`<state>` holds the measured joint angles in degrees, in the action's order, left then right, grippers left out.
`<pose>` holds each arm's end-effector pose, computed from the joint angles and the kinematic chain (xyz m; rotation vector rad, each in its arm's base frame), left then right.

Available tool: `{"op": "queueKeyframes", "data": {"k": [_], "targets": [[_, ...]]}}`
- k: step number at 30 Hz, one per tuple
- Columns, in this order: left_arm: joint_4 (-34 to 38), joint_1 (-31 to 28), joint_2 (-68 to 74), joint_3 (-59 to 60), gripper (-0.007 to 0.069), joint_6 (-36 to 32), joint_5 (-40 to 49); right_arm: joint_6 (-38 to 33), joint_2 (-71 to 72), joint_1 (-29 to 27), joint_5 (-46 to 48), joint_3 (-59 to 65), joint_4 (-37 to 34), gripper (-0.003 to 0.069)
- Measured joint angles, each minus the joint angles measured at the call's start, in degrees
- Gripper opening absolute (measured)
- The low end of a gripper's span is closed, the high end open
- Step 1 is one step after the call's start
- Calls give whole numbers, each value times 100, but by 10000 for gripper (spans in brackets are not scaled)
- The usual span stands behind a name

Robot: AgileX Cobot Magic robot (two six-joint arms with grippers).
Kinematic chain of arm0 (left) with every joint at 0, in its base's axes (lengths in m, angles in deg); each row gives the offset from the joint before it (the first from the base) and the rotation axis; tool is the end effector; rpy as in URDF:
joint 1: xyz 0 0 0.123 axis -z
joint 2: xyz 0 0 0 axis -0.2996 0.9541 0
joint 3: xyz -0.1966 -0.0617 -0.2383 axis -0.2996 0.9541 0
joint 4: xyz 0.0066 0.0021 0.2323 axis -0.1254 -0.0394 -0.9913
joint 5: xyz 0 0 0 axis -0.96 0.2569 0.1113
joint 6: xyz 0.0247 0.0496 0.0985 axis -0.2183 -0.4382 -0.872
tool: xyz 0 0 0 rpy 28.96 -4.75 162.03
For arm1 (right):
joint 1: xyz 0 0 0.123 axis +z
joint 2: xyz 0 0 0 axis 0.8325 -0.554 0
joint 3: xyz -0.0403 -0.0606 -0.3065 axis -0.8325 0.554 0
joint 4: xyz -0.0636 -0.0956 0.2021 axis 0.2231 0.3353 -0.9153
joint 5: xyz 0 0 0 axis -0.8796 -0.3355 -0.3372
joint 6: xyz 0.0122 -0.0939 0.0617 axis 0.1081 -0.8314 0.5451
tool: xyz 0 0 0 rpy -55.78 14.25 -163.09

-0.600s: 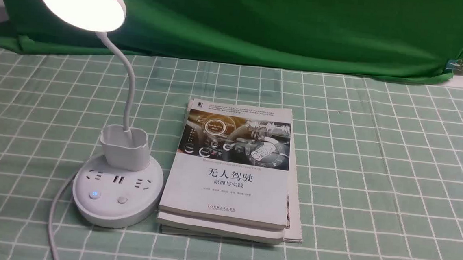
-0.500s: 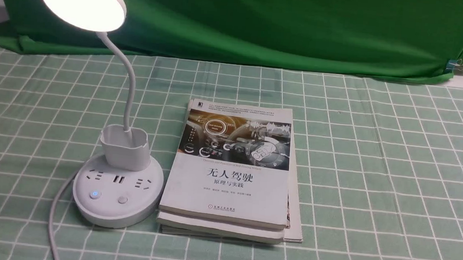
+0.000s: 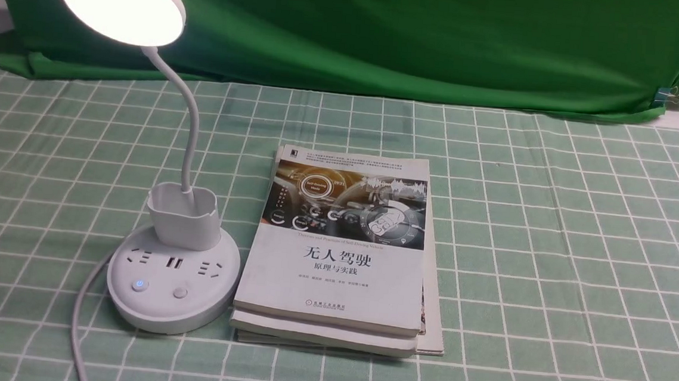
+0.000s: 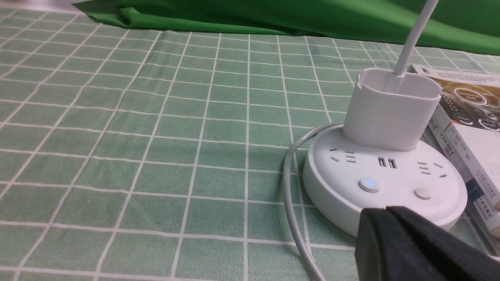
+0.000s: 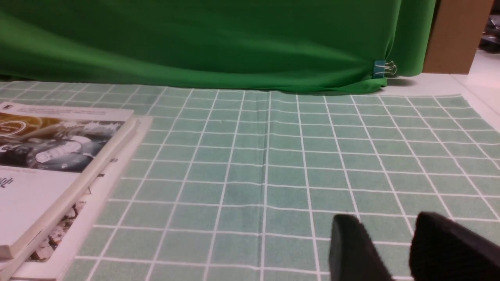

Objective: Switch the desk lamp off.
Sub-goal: Use the left arm to press the button switch on the lamp holder

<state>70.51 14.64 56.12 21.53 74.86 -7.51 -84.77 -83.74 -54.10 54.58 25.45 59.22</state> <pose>0.0263 -0.0060 0.1808 -0.0030 1.7785 -0.0276 0.0277 -0.0001 0.1863 -0.0825 1.7244 -0.0267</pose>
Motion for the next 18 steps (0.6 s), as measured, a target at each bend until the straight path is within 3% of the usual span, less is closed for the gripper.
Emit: {"op": "queueKeyframes", "data": {"k": [6, 10, 11, 14, 18], "targets": [[36, 0, 0, 0, 0, 11, -103, 0, 0, 0, 0, 0, 0, 242], [1165, 0, 0, 4, 0, 518, -485, 0, 0, 0, 0, 0, 0, 242], [1812, 0, 0, 4, 0, 782, -690, 0, 0, 0, 0, 0, 0, 242], [2845, 0, 0, 4, 0, 1137, -958, 0, 0, 0, 0, 0, 0, 242], [3437, 0, 0, 4, 0, 1230, -1376, 0, 0, 0, 0, 0, 0, 242]]}}
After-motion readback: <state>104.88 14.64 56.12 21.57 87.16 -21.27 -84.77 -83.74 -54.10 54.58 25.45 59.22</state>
